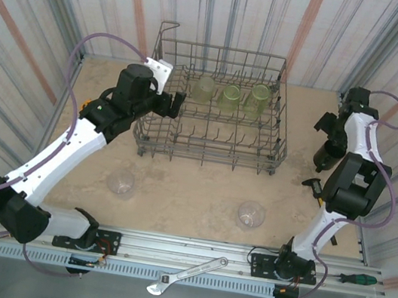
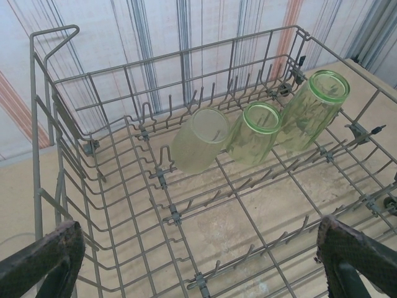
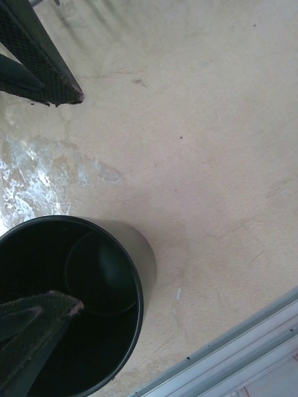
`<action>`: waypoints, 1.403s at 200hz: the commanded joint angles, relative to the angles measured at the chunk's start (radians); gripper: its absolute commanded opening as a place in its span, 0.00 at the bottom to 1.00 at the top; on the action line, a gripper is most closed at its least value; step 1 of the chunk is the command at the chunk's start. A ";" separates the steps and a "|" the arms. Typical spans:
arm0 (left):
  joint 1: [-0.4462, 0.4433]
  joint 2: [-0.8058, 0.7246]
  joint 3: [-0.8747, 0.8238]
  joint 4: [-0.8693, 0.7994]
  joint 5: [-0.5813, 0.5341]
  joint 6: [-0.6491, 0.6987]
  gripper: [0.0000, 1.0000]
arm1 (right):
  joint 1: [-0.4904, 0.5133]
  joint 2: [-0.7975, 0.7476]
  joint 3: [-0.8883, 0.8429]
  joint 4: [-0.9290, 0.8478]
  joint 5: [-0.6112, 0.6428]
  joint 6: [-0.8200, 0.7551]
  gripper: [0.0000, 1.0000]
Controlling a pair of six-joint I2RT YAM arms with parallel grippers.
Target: Load the cups into the dish rack
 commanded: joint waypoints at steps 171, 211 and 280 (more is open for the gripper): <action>-0.004 -0.002 -0.002 0.002 -0.020 0.020 0.99 | -0.003 0.078 0.037 -0.041 -0.015 -0.027 0.00; -0.005 -0.001 0.008 -0.009 -0.015 0.019 0.99 | 0.001 0.010 0.057 -0.047 -0.043 -0.011 0.00; -0.006 -0.002 0.006 -0.009 -0.028 0.022 0.99 | 0.038 -0.109 0.126 -0.051 -0.092 0.019 0.00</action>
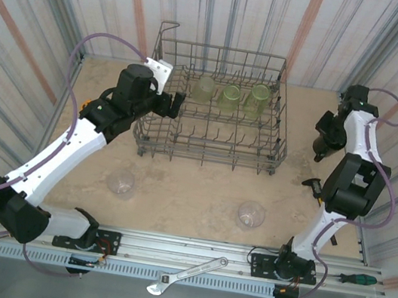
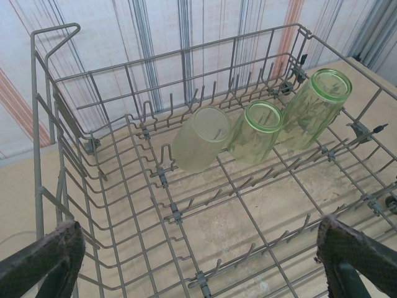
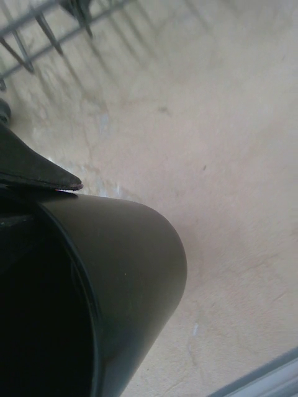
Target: Load the cups into the dish rack
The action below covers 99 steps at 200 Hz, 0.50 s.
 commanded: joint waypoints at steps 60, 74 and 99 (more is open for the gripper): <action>-0.009 -0.011 0.004 -0.004 -0.016 0.023 0.99 | 0.097 -0.144 0.197 -0.013 -0.012 0.050 0.00; -0.010 -0.016 -0.006 0.007 -0.013 0.026 0.99 | 0.118 -0.163 0.204 0.001 -0.009 0.055 0.00; -0.011 -0.015 -0.007 0.010 -0.024 0.030 0.99 | 0.147 -0.188 0.224 0.022 -0.036 0.066 0.00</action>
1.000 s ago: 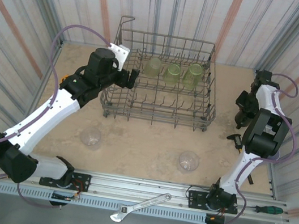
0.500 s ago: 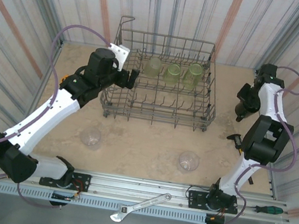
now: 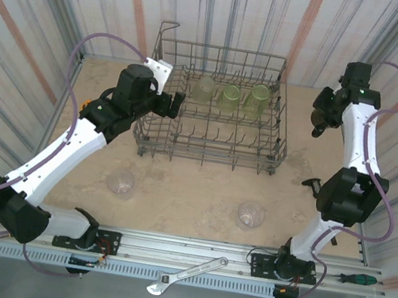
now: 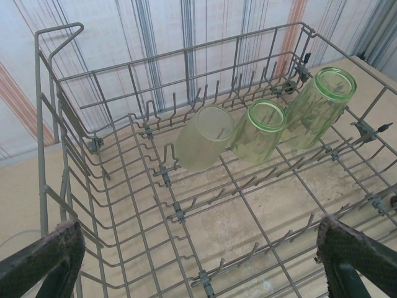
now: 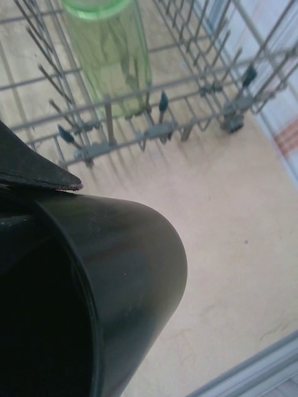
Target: Load the cups into the dish rack
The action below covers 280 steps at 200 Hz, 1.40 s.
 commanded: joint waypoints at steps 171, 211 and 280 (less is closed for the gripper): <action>-0.010 0.025 0.003 -0.002 -0.006 0.019 0.99 | 0.244 -0.040 0.175 0.100 -0.224 0.093 0.00; -0.011 0.050 0.023 -0.028 -0.007 0.009 0.99 | 0.266 -0.029 0.124 0.179 -0.331 0.137 0.00; 0.034 0.080 0.064 -0.057 0.037 -0.029 0.99 | 0.274 -0.065 -0.098 0.401 -0.472 0.235 0.00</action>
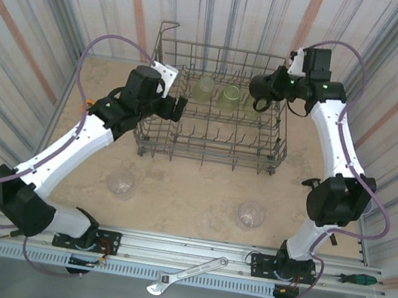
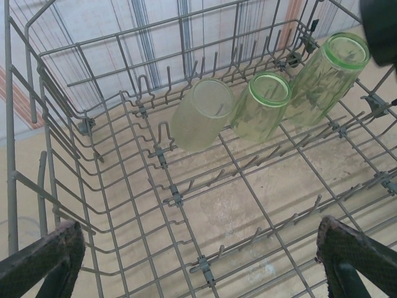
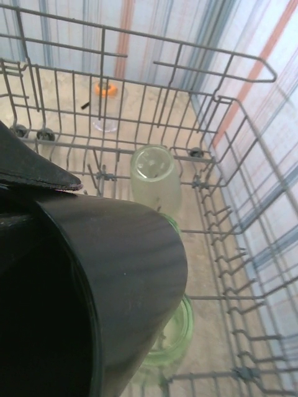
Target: Load the cups into the dish rack
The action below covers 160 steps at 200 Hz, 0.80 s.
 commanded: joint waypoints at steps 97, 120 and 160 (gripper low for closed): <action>0.071 0.125 0.255 -0.097 0.150 -0.198 0.99 | 0.001 -0.113 -0.189 0.348 -0.239 0.123 0.00; 0.071 0.134 0.272 -0.088 0.176 -0.235 0.99 | 0.000 -0.132 -0.189 0.364 -0.271 0.135 0.00; 0.077 0.192 0.338 -0.112 0.252 -0.298 0.99 | -0.002 -0.148 -0.231 0.479 -0.366 0.201 0.00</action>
